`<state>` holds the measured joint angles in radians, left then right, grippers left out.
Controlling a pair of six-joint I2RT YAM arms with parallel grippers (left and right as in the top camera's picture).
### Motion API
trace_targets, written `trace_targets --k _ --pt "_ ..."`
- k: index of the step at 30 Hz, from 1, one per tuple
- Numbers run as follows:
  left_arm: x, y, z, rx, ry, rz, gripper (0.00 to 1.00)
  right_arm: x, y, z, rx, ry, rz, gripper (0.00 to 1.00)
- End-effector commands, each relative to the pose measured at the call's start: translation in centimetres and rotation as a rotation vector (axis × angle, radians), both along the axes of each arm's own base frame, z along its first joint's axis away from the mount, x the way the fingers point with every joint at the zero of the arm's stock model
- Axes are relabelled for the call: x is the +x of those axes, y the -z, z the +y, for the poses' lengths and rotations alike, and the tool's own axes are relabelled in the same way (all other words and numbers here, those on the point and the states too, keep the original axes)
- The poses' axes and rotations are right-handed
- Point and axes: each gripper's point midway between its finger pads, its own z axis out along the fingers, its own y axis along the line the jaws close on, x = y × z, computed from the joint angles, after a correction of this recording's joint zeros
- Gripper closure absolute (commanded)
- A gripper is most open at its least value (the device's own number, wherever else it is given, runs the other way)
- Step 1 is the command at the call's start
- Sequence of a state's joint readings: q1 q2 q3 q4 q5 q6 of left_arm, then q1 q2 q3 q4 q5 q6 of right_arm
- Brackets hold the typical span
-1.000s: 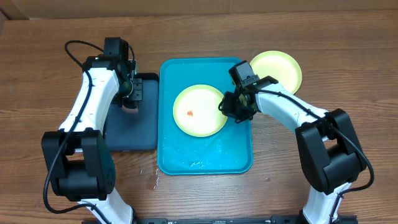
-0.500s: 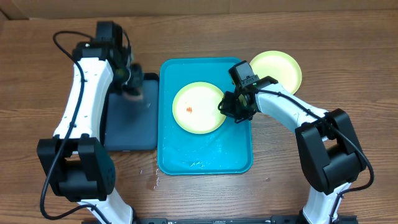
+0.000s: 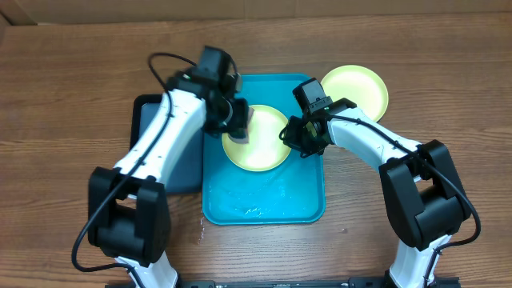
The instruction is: Clean dirty plates on tray and stack at the side
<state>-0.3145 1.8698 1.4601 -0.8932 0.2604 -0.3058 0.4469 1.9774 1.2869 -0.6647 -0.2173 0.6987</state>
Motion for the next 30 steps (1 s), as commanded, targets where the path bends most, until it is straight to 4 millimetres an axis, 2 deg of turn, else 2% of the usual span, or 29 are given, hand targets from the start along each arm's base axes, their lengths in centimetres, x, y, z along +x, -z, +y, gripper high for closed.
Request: trace_targets --k 1,5,8,10,12,14,17,19,26,30 --pt "-0.4 1.3 -0.4 0.009 -0.030 0.014 0.96 0.3 -1.2 0.1 0.004 0.004 -0.035 0.96" --pt "-0.4 1.8 -0.2 0.028 -0.046 0.021 0.96 -0.4 -1.0 0.5 0.017 -0.008 -0.010 0.94" --pt "-0.3 1.8 -0.1 0.035 -0.047 0.020 0.96 -0.6 -0.8 0.5 -0.001 -0.016 -0.013 0.86" --pt "-0.2 1.9 0.2 0.052 -0.052 0.014 0.96 -0.3 -0.8 0.4 -0.017 -0.012 -0.032 0.79" --pt "-0.1 1.9 0.5 0.071 -0.056 0.007 0.96 0.2 -0.8 0.2 -0.032 -0.005 -0.053 0.76" --pt "-0.1 2.0 0.7 0.083 -0.060 0.003 0.96 0.5 -0.9 0.1 -0.039 -0.001 -0.066 0.77" --pt "-0.1 2.1 1.0 0.098 -0.063 0.003 0.96 0.5 -0.9 0.1 -0.036 -0.001 -0.069 0.89" --pt "0.0 2.2 1.1 0.110 -0.066 -0.001 0.96 0.5 -0.9 0.1 -0.036 -0.001 -0.069 0.91" --pt "0.5 2.2 1.1 0.116 -0.068 -0.023 0.96 0.8 -1.0 0.3 -0.035 -0.028 -0.091 0.81" --pt "0.7 2.4 1.0 0.115 -0.067 -0.028 0.96 0.8 -1.0 0.3 -0.040 -0.054 -0.098 0.80"
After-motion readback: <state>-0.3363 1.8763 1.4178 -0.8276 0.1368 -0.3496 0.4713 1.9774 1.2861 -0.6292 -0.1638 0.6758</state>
